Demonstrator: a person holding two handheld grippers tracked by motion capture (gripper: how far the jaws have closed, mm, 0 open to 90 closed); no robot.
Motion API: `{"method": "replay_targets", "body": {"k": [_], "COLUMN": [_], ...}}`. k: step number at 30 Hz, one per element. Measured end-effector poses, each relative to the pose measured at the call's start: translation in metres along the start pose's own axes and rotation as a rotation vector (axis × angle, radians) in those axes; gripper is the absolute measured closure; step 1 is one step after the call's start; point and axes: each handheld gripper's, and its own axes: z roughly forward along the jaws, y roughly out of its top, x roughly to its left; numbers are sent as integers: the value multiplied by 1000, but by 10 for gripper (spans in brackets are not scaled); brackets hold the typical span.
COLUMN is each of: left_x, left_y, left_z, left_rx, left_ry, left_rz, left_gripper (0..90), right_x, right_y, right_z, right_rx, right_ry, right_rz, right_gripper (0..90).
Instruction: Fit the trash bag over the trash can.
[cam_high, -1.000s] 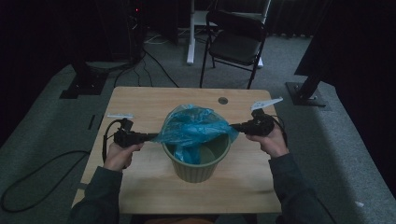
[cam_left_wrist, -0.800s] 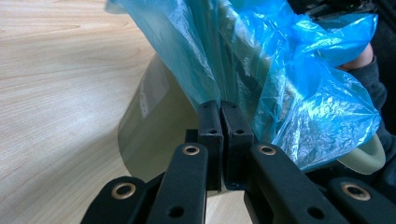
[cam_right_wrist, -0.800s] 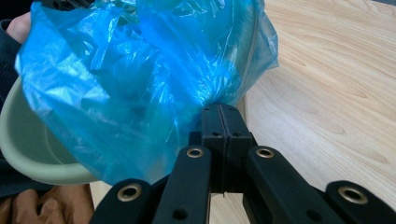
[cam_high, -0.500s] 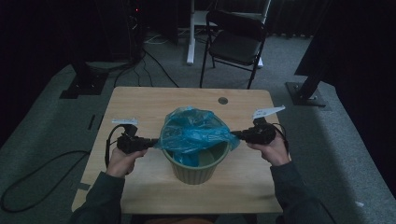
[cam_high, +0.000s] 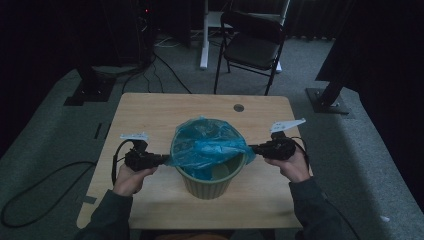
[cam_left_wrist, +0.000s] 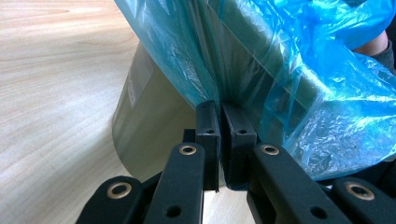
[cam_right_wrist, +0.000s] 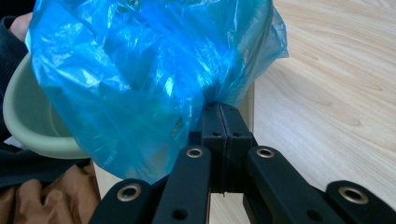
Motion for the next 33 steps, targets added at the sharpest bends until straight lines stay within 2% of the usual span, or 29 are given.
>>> {"method": "replay_targets", "body": {"k": [5, 10, 16, 18, 20, 21, 22, 25, 30, 33], "left_x": [-6, -11, -7, -4, -3, 4, 6, 11, 18, 25], "left_y": [-6, -9, -6, -3, -1, 5, 7, 12, 23, 30], "left_z": [-1, 2, 9, 12, 12, 16, 17, 20, 25, 28], "left_rx": [9, 11, 14, 9, 6, -9, -14, -26, -28, -37], "left_ry": [-1, 18, 29, 40, 45, 60, 68, 78, 112, 124], "left_rz": [9, 13, 7, 7, 6, -5, -10, -25, -5, -10], "left_gripper": [866, 869, 871, 871, 872, 872, 871, 871, 877, 878], "right_x": [6, 13, 10, 5, 4, 3, -1, -5, -7, -9], "right_y": [-5, -8, -7, -6, -6, -6, -4, -3, -1, 1], "right_z": [-1, 4, 7, 8, 8, 9, 11, 13, 14, 16], "right_rx": [15, 32, 17, 1, -5, -10, -23, -35, -46, -48], "right_ry": [14, 9, -22, -32, -34, -35, -58, -62, -81, -94], "right_rz": [-16, -27, -3, 22, 26, 32, 42, 47, 56, 58], "right_gripper": [900, 900, 900, 900, 900, 900, 900, 900, 900, 900]}}
